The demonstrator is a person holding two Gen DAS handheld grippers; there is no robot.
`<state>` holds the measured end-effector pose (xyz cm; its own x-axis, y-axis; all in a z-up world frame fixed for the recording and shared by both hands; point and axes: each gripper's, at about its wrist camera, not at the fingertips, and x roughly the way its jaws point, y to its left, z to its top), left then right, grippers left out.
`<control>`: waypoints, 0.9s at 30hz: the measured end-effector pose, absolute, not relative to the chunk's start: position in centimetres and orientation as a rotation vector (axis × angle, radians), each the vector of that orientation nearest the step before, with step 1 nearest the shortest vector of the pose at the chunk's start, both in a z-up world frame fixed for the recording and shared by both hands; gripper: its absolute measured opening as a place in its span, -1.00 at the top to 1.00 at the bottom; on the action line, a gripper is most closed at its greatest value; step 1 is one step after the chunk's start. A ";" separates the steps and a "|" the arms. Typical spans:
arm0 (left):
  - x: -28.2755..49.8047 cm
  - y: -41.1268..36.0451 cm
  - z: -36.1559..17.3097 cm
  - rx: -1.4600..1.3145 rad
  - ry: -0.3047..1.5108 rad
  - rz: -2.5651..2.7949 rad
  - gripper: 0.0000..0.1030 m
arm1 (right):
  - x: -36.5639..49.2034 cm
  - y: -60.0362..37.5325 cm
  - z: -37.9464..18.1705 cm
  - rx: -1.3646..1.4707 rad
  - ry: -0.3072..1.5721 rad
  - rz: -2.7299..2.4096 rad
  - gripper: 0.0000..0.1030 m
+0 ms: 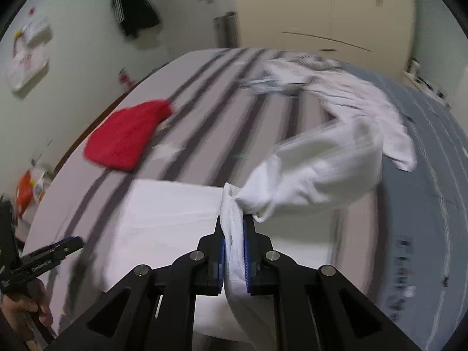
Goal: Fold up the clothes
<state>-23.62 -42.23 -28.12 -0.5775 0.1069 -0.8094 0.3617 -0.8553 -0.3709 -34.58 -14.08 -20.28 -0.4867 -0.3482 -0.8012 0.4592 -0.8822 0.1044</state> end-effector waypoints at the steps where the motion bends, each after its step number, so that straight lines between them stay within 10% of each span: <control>1: -23.7 -42.7 -28.3 1.368 0.768 -2.554 0.32 | -34.3 -16.8 -21.0 1.245 0.186 -2.343 0.82; 15: -22.9 -44.4 -31.7 1.435 0.788 -2.499 0.30 | -31.3 -28.8 -30.0 1.409 0.240 -2.133 0.75; 19: -23.0 -44.3 -30.7 1.391 0.794 -2.493 0.29 | -30.5 -27.8 -28.8 1.392 0.168 -2.039 0.15; 27: -24.7 -42.7 -26.7 1.263 0.775 -2.551 0.28 | -29.3 -19.4 -25.2 1.261 0.081 -2.094 0.04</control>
